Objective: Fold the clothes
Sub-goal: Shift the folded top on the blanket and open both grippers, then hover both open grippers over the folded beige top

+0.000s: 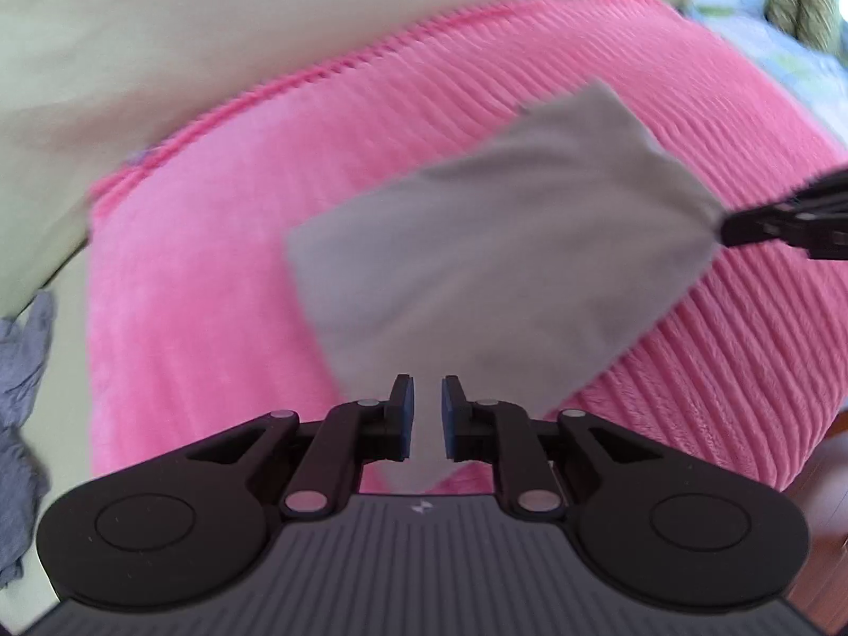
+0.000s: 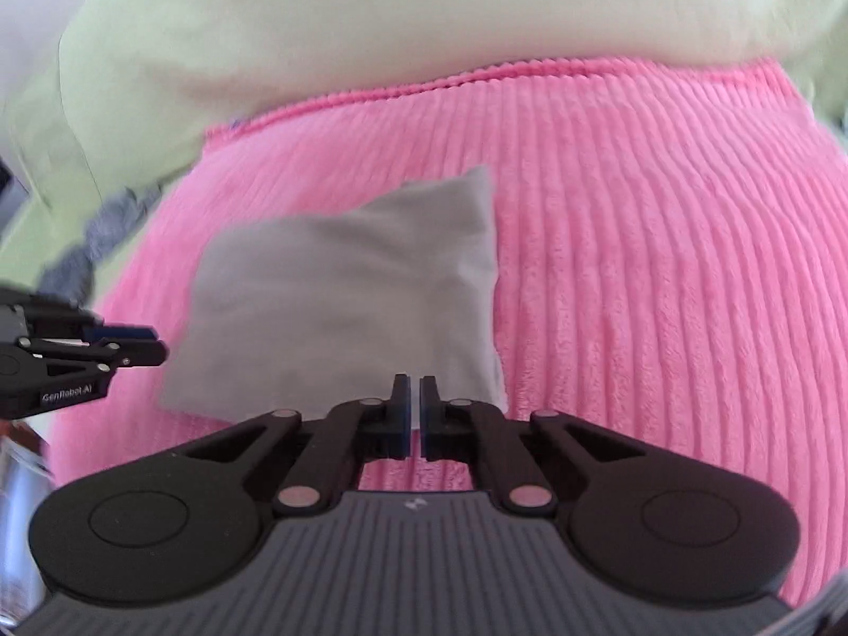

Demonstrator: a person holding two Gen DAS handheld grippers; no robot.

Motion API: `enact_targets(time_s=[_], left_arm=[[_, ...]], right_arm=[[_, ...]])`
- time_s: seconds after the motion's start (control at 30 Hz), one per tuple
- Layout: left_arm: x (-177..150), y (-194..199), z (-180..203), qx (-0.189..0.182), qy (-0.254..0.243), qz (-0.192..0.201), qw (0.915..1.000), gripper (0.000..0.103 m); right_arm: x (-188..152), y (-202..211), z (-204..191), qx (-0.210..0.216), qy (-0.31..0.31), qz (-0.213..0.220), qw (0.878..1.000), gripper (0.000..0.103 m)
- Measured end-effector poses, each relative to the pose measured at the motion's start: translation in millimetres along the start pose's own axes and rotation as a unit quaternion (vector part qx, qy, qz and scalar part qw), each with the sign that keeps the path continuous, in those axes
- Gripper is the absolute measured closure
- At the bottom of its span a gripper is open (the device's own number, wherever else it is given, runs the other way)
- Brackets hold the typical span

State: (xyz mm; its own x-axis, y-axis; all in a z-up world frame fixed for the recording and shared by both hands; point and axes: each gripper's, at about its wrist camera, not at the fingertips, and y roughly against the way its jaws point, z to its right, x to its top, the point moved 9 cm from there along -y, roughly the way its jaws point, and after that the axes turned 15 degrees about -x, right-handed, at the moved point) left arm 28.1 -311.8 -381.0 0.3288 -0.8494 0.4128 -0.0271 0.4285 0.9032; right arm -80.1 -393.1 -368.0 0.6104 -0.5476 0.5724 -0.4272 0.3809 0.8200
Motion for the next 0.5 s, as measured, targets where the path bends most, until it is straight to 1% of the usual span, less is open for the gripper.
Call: enact_targets(time_s=[0.03,0.07,0.1,0.13,0.17,0.2,0.23,0.27,0.3,0.37,0.5], left_arm=[[-5.8,-18.7,-8.9,0.015,0.029,-0.035,0.9988,0.085],[-3.8,-17.5,-9.5,0.015,0.041,-0.038,0.9983,0.085],[-2.4,-15.9,-9.6,0.016,0.048,-0.038,0.9980,0.085],[1.1,-9.5,-10.6,0.027,0.067,-0.042,0.9965,0.086],[4.2,-0.1,-11.2,0.044,0.088,-0.045,0.9942,0.086],[7.4,11.1,-9.9,0.054,0.109,-0.041,0.9917,0.085],[8.8,13.6,-9.0,0.057,0.118,-0.042,0.9905,0.085],[9.7,21.8,-5.6,0.063,0.142,-0.048,0.9867,0.085],[10.3,30.9,-0.8,0.066,0.164,-0.050,0.9830,0.085],[11.3,40.9,7.6,0.060,0.188,-0.044,0.9793,0.085],[12.4,55.0,20.7,0.048,0.210,-0.033,0.9759,0.085]], right_arm=[[-3.2,-12.0,1.0,-0.006,-0.004,-0.010,1.000,0.103],[-5.5,-23.7,2.4,0.000,-0.012,-0.025,1.000,0.103],[-5.1,-26.2,3.5,0.003,-0.016,-0.029,0.999,0.103],[-1.0,-21.4,4.8,0.003,-0.020,-0.030,0.999,0.103],[2.5,-14.6,5.9,0.004,-0.023,-0.025,0.999,0.098],[5.1,-5.3,7.4,0.003,-0.027,-0.016,1.000,0.091],[6.7,8.5,10.7,-0.013,-0.034,-0.012,0.999,0.068],[6.4,15.7,12.3,-0.024,-0.038,-0.013,0.999,0.059],[5.8,24.8,13.9,-0.029,-0.044,-0.014,0.999,0.060],[3.2,40.5,17.6,-0.034,-0.054,-0.016,0.998,0.061],[-4.4,63.9,18.2,-0.035,-0.071,-0.025,0.997,0.061]])
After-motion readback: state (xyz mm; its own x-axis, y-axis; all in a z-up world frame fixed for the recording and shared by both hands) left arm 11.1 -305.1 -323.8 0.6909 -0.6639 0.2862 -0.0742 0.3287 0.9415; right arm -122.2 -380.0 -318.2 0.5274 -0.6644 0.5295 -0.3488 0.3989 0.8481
